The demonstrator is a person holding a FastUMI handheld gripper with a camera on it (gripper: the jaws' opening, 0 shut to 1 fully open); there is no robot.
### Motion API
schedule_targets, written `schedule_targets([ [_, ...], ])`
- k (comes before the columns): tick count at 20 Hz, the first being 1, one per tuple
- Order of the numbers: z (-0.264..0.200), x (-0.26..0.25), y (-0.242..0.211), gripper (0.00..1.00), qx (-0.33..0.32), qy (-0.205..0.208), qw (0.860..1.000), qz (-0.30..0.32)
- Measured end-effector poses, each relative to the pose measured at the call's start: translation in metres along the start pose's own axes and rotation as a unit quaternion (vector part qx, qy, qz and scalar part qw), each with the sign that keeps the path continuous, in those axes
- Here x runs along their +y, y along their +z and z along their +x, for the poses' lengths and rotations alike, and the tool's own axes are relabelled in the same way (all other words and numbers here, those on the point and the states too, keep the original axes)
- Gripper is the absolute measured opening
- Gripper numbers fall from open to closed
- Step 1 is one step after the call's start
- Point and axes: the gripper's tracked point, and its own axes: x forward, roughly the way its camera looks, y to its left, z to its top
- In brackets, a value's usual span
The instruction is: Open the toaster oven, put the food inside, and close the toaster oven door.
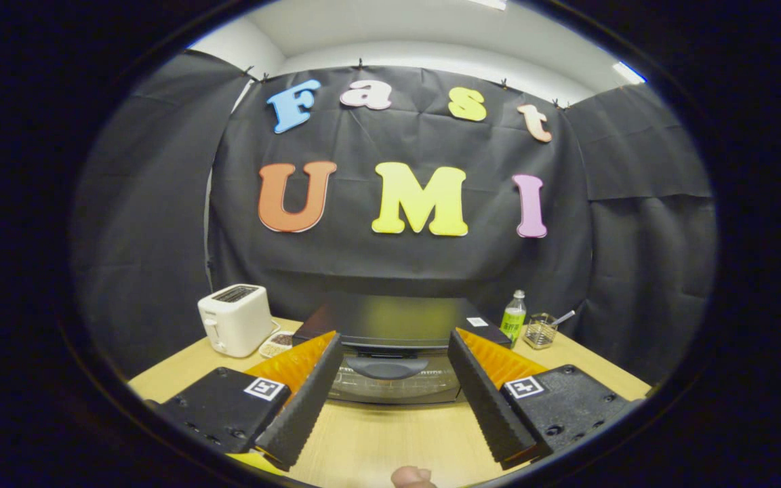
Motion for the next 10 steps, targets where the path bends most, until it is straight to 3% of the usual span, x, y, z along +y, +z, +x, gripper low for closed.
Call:
schedule_targets([
  [4,-0.048,0.002,0.050,1.00,-0.011,0.019,1.000,0.015],
  [10,-0.109,-0.016,0.127,1.00,-0.046,0.012,0.999,0.014],
])
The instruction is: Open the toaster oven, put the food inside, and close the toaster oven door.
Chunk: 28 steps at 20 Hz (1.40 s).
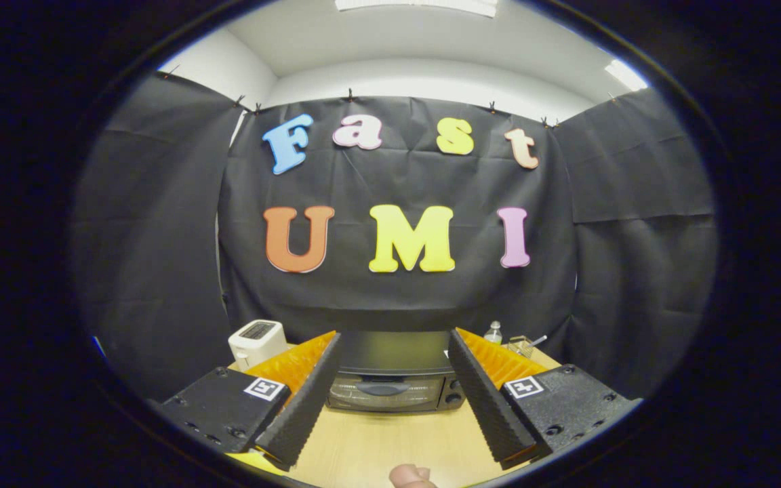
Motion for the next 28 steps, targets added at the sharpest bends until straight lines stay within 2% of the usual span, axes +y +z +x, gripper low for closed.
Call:
schedule_targets([
  [3,-0.039,-0.016,0.011,1.00,-0.013,0.008,1.000,0.015],
  [8,-0.089,-0.046,0.001,1.00,-0.044,-0.016,0.998,0.033],
  [10,-0.097,-0.039,-0.007,1.00,-0.034,0.013,0.999,0.021],
  [12,-0.099,-0.036,-0.010,1.00,-0.029,0.032,0.998,0.034],
  [19,-0.094,-0.057,-0.024,1.00,-0.019,0.017,0.999,0.043],
  [28,-0.099,-0.049,-0.034,1.00,-0.008,0.027,0.999,0.018],
])
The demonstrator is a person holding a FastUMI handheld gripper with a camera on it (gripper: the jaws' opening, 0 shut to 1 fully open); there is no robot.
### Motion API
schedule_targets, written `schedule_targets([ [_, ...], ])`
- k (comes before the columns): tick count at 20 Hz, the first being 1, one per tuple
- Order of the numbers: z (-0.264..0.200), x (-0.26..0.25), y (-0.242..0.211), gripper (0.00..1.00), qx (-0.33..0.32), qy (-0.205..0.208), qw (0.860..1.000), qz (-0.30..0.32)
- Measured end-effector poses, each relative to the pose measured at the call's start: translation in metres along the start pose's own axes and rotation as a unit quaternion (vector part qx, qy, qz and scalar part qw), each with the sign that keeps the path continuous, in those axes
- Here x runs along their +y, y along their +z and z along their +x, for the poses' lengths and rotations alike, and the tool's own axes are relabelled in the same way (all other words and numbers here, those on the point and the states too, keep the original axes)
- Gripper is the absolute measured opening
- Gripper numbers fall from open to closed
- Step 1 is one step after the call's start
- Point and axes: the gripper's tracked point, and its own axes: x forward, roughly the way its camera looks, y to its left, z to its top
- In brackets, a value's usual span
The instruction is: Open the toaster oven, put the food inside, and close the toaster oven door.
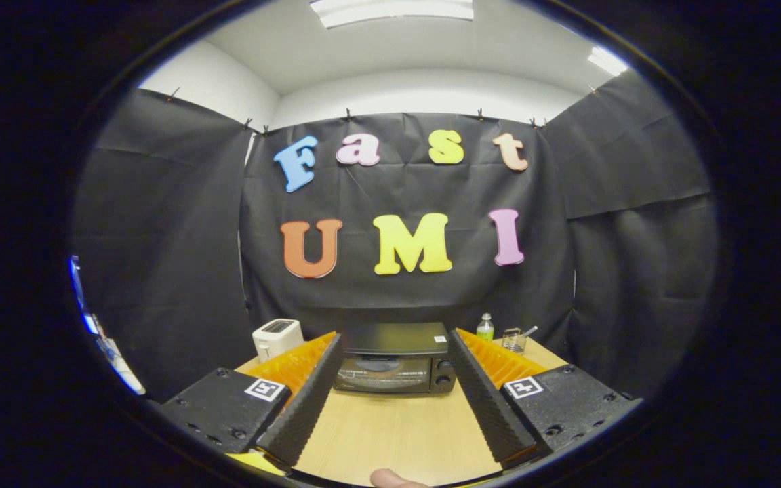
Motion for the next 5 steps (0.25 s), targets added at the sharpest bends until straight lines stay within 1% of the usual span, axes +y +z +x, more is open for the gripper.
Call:
schedule_targets([
  [3,-0.0059,-0.0038,0.0028,1.00,-0.003,-0.004,1.000,-0.002],
  [5,-0.0087,-0.0121,0.0074,1.00,-0.008,-0.015,1.000,0.002],
])
